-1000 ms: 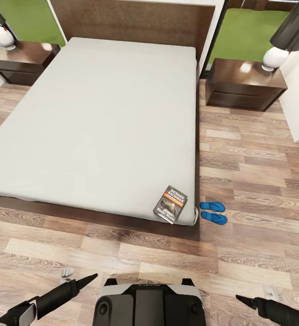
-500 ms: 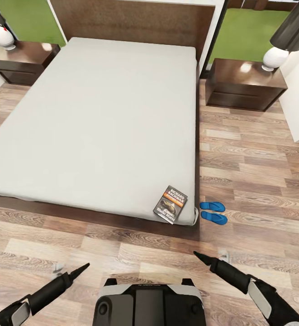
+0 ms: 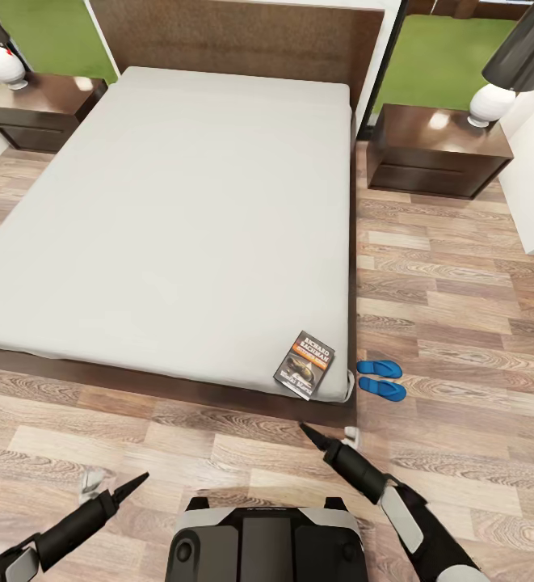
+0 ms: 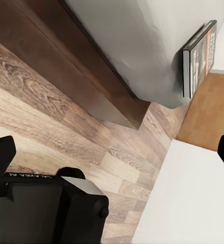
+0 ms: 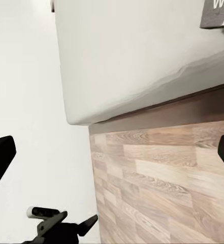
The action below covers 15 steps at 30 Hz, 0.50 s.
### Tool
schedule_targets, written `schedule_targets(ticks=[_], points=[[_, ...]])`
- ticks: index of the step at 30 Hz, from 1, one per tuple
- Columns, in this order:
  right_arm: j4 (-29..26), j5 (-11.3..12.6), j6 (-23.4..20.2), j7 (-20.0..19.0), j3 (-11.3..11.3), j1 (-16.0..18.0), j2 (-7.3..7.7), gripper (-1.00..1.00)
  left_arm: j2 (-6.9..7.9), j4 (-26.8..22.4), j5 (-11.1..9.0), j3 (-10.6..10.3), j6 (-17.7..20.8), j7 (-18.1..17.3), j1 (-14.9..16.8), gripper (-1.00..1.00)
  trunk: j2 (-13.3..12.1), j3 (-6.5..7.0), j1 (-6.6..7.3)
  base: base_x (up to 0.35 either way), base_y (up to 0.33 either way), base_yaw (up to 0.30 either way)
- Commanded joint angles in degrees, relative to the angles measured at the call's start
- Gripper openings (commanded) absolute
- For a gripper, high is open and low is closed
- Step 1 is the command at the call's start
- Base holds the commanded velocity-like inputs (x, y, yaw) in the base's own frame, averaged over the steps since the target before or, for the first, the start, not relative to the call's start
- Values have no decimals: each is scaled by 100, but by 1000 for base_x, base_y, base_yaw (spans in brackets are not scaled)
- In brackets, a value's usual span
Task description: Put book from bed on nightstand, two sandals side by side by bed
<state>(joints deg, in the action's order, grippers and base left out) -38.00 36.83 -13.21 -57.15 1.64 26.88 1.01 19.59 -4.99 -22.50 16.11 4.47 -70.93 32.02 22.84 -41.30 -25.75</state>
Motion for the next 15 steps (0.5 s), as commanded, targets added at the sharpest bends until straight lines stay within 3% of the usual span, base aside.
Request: schedule_targets(ticks=[1, 4, 6, 9, 15], points=[[-12, 137, -58, -12, 3, 2, -77, 100, 1, 41, 18, 33, 47, -18, 2, 100, 8, -6, -3, 0, 0, 0], [-26, 352, -59, -1, 3, 2, -192, 100, -2, 198, 18, 33, 37, -11, 3, 100, 8, -6, -3, 0, 0, 0], [-30, 487, -56, 286, 3, 5, -260, 100, -6, 295, 17, 33, 30, -6, 2, 100, 8, -6, -3, 0, 0, 0], [-30, 626, -52, 740, 3, 9, -277, 100, -11, 324, 17, 33, 26, 2, 1, 100, 8, -6, -3, 0, 0, 0], [-26, 1039, -55, 951, -7, 10, -275, 100, -30, 338, 17, 25, 20, 8, -2, 100, 8, -6, -3, 0, 0, 0]])
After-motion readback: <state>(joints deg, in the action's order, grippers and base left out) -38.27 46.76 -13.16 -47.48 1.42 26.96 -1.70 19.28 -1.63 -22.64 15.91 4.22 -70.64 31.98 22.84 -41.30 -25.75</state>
